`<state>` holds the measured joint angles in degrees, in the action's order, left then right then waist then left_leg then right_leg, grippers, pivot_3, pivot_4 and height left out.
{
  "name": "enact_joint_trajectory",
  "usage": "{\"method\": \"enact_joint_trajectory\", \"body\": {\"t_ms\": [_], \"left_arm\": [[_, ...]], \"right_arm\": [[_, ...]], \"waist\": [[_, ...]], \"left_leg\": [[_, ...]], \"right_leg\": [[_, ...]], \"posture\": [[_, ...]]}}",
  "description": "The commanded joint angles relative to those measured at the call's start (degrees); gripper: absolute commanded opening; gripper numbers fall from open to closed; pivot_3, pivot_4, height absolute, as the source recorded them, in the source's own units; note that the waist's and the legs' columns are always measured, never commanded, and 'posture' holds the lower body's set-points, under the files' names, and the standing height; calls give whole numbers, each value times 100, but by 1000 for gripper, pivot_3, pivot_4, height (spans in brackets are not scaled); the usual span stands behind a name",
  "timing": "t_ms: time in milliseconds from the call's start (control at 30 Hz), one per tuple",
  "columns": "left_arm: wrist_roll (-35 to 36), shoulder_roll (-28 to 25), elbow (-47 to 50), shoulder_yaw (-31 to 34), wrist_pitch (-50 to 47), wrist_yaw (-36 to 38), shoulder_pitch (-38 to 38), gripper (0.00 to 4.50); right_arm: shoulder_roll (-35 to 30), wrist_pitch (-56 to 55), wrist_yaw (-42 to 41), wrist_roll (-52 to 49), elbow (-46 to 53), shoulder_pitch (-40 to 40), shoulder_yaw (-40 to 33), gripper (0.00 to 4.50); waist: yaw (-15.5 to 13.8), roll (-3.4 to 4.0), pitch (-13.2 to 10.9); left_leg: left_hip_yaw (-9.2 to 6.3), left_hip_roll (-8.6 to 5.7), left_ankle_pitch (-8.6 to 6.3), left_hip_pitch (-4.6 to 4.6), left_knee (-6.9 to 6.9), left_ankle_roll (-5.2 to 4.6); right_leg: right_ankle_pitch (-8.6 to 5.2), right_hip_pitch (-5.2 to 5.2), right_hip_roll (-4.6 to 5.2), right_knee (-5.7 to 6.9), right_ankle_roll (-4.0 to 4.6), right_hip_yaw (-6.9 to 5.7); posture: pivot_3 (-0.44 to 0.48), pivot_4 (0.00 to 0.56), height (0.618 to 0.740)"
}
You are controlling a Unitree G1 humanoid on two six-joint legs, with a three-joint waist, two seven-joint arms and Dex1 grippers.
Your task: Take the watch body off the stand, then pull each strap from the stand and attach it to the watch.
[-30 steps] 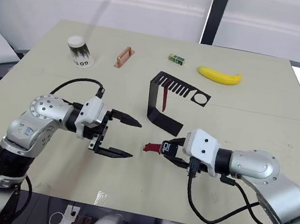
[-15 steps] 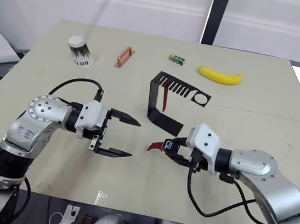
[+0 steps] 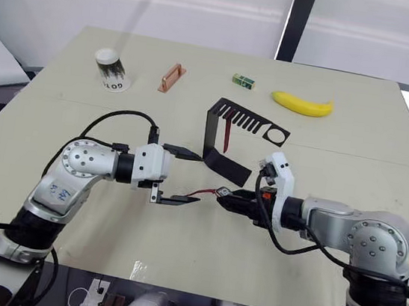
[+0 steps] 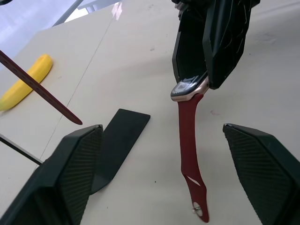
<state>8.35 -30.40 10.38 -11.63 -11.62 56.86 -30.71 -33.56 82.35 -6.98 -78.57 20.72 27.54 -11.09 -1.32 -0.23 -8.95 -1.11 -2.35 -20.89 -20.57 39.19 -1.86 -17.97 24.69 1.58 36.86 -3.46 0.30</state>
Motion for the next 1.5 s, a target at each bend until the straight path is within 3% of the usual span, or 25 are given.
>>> {"method": "enact_joint_trajectory", "body": {"t_ms": [33,433,1200,1300,1400,1500], "left_arm": [[125,49,109,10,-209,-73,-48,2679],[-30,188,-210,-161,-100,-97,-136,2679],[-211,608,-753,-281,328,-259,-339,2679],[-169,638,-808,-274,420,-194,-356,1834],[-176,640,-802,-281,387,-175,-358,390],[-182,655,-819,-283,375,-173,-379,390]], "right_arm": [[-55,-103,518,-582,-61,129,-116,1511],[-397,-743,1494,-1724,-346,115,262,1511],[-1122,-1710,1931,-2794,-376,123,998,1511],[-1189,-1785,1960,-2857,-366,116,1051,1511],[-1253,-1839,1967,-2903,-345,99,1079,1511],[-1294,-1872,1967,-2929,-340,96,1104,1511]], "waist": [[3,0,0],[12,0,0],[0,-1,0],[1,-1,0],[3,-1,0],[-1,-1,0]], "left_leg": [[0,0,0,0,0,0],[0,1,0,0,0,-1],[0,2,-1,-4,1,-3],[0,2,-1,-5,1,-3],[1,2,-1,-5,1,-3],[0,2,-1,-5,1,-3]], "right_leg": [[0,0,0,0,0,0],[0,0,0,-1,0,0],[0,-1,1,-8,0,-1],[0,-1,1,-8,0,-1],[0,-1,0,-9,0,-1],[0,-1,0,-9,0,-1]], "posture": [[0,150,740],[0,150,740],[0,150,740],[0,150,740],[0,150,740],[0,150,740]]}}
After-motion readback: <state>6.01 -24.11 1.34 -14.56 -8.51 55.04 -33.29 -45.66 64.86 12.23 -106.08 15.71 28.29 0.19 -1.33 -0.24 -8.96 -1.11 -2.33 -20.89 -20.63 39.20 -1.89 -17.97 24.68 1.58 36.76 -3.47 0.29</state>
